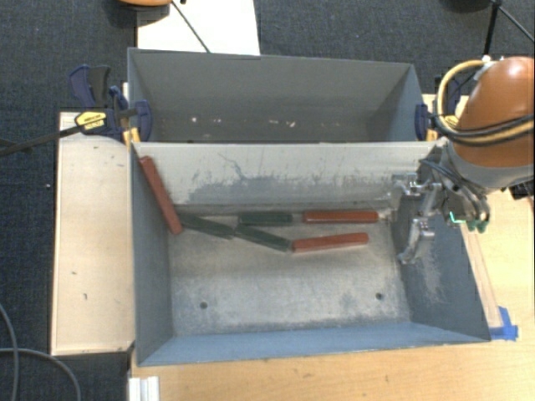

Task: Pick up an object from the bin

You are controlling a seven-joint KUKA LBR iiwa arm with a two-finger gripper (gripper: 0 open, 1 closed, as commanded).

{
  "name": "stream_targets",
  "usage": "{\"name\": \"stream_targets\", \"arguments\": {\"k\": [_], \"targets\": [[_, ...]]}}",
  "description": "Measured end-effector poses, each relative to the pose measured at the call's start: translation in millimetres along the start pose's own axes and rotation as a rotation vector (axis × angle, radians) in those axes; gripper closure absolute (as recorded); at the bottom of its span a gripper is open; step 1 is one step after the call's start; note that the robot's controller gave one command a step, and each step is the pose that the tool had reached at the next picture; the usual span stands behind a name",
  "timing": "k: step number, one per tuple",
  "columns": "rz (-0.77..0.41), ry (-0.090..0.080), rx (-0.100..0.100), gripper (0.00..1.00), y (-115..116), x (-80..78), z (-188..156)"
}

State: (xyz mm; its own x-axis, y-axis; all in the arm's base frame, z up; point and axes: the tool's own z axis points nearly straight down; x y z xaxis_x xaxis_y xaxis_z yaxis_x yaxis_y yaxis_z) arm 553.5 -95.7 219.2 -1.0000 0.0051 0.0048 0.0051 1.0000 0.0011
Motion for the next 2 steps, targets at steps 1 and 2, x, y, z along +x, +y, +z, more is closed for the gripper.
{"name": "stream_targets", "arguments": {"k": [1,2], "targets": [[-0.003,-0.008,0.001,0.0,0,-1.6,-4],[-0.053,-0.014,0.002,0.0,20,-19.8,60]]}}
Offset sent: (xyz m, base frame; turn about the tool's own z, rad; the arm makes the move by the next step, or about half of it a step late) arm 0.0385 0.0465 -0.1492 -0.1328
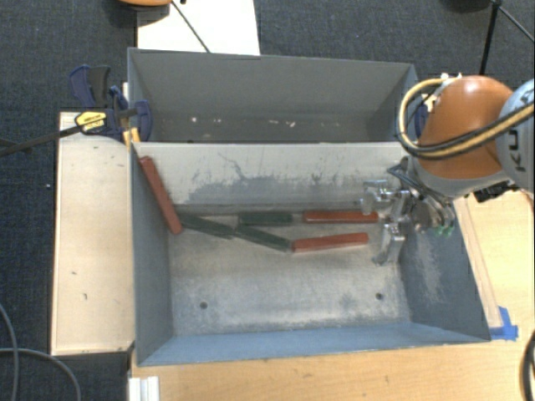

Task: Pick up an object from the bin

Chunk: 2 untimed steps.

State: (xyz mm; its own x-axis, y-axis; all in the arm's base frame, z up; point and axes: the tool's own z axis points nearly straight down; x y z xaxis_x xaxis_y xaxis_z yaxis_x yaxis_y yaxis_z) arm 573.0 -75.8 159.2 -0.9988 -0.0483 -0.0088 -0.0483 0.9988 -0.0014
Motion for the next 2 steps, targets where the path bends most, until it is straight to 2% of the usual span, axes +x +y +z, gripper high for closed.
{"name": "stream_targets", "arguments": {"k": [1,2], "targets": [[-0.035,0.011,-0.003,0.0,14.0,-7.8,28.3],[-0.097,0.004,-0.001,0.0,20.8,-16.9,25.8]]}}
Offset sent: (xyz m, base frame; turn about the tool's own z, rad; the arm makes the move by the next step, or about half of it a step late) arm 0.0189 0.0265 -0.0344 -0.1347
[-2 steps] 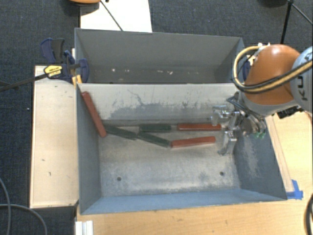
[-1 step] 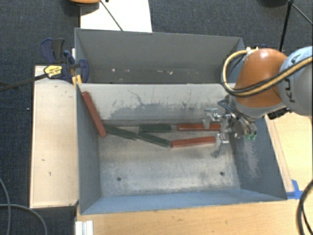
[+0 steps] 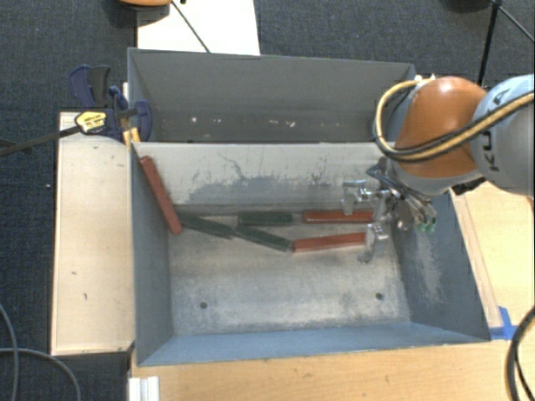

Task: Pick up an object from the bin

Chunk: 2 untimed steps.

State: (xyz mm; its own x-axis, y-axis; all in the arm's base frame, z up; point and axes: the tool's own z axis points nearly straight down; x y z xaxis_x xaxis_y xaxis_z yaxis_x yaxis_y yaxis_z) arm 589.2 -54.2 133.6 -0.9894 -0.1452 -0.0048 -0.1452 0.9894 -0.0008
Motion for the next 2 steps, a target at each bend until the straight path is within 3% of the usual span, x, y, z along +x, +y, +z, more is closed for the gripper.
{"name": "stream_targets", "arguments": {"k": [1,2], "targets": [[0.048,0.006,-0.002,0.0,6.8,8.5,66.1],[-0.051,-0.001,0.0,1.0,1.4,4.0,62.7]]}}
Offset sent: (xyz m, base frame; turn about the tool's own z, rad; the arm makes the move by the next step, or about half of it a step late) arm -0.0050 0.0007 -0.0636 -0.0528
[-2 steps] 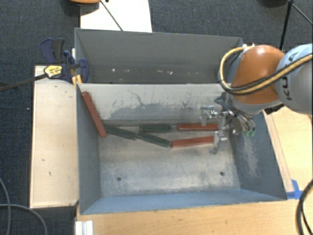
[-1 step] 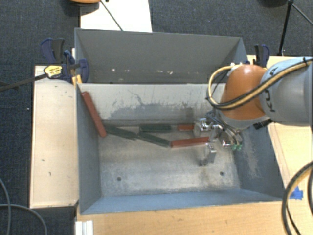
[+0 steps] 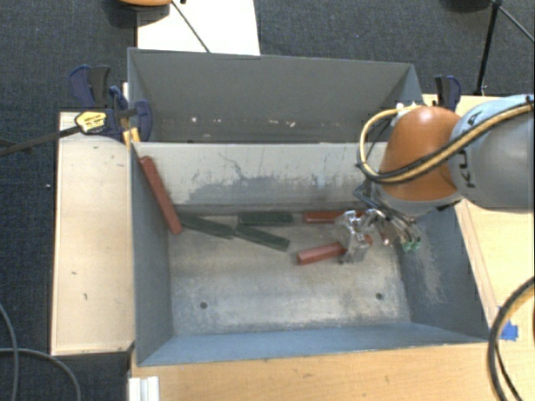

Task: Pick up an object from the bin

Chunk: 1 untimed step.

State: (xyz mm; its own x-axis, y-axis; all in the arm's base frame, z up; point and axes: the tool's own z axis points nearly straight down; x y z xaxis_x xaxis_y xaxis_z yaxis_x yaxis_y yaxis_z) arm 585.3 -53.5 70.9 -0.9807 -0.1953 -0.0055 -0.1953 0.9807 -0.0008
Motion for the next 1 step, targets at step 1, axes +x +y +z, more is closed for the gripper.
{"name": "stream_targets", "arguments": {"k": [1], "targets": [[0.0,0.0,0.0,1.0,0.0,0.0,0.0]]}}
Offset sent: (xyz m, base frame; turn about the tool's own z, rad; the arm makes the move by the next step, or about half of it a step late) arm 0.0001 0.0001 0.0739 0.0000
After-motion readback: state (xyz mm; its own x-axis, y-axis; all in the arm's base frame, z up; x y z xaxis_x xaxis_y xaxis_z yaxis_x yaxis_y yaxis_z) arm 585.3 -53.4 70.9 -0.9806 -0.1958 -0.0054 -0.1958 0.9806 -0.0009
